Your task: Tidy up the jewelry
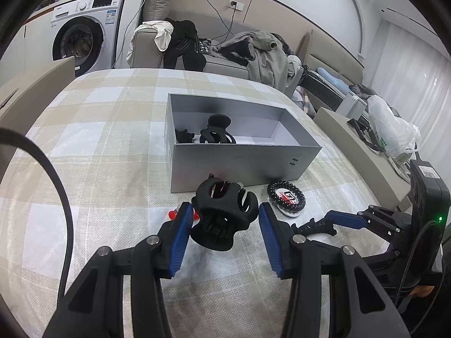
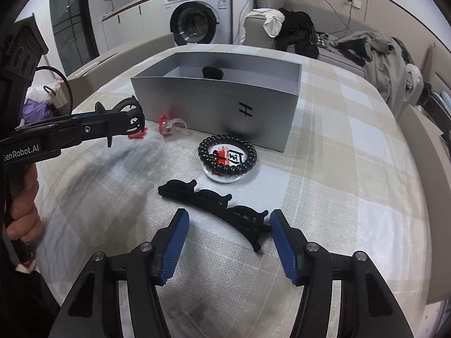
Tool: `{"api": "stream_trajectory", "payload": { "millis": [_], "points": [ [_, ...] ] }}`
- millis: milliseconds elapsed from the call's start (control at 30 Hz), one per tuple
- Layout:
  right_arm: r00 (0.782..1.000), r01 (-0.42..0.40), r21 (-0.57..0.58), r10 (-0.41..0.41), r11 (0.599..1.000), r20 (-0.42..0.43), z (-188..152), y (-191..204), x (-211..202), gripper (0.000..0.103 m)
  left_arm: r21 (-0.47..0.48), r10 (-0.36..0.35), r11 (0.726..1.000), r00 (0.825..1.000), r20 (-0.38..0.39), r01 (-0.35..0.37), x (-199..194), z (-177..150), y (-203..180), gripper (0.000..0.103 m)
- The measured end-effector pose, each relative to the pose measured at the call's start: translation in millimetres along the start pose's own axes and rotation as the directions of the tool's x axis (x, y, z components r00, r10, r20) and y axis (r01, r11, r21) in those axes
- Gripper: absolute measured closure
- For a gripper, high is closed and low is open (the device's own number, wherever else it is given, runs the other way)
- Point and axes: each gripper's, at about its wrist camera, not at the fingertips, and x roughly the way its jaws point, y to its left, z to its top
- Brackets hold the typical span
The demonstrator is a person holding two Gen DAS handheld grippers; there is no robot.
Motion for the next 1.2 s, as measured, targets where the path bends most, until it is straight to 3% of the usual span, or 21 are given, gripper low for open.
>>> {"api": "stream_trajectory", "payload": {
  "millis": [100,167,233,400,500,567,633,1000,1200],
  "points": [
    [1.0,-0.01,-0.009,0.009,1.0,-0.013,4.8,0.1,3.3,0.041,-0.008,0.005,1.0,1.0,0.001,-0.005,-1.2,-0.7,1.6,0.061],
    [1.0,-0.021,-0.019,0.021,1.0,-0.01,6.8,1.0,3.6,0.034,-0.015,0.01,1.0,1.0,0.002,-0.01,-1.8,-1.3,3.3,0.061],
    [1.0,-0.005,-0.036,0.004,0.999,-0.005,8.4,1.6,3.9,0.034,-0.024,0.014,1.0,1.0,0.002,-0.014,-2.1,-1.7,6.2,0.061],
    [0.998,-0.055,-0.061,0.054,0.997,-0.017,15.2,-1.7,9.5,0.034,-0.031,0.017,0.999,1.0,0.005,-0.017,-3.6,-2.1,9.0,0.061],
    [0.996,-0.08,-0.105,0.077,0.991,-0.033,17.8,1.5,13.0,0.045,-0.037,0.015,0.999,1.0,0.013,-0.015,-5.9,-2.0,9.9,0.061],
    [0.996,-0.08,-0.137,0.076,0.987,-0.038,18.1,4.9,13.1,0.067,-0.035,0.018,0.999,1.0,0.017,-0.017,-7.0,-2.0,9.9,0.061],
    [0.994,-0.102,-0.145,0.097,0.984,-0.046,16.7,5.9,11.7,0.081,-0.033,0.017,0.999,1.0,0.019,-0.016,-8.0,-1.6,10.1,0.061],
    [0.969,-0.233,-0.089,0.239,0.968,0.056,13.3,3.7,-23.6,0.081,-0.01,0.006,1.0,0.998,0.067,-0.005,-17.2,4.5,2.4,0.061],
    [0.959,-0.228,-0.052,0.233,0.972,0.162,26.1,-4.3,-44.2,0.081,-0.004,-0.002,1.0,0.992,0.128,0.002,-25.5,17.5,0.0,0.061]
  ]
}}
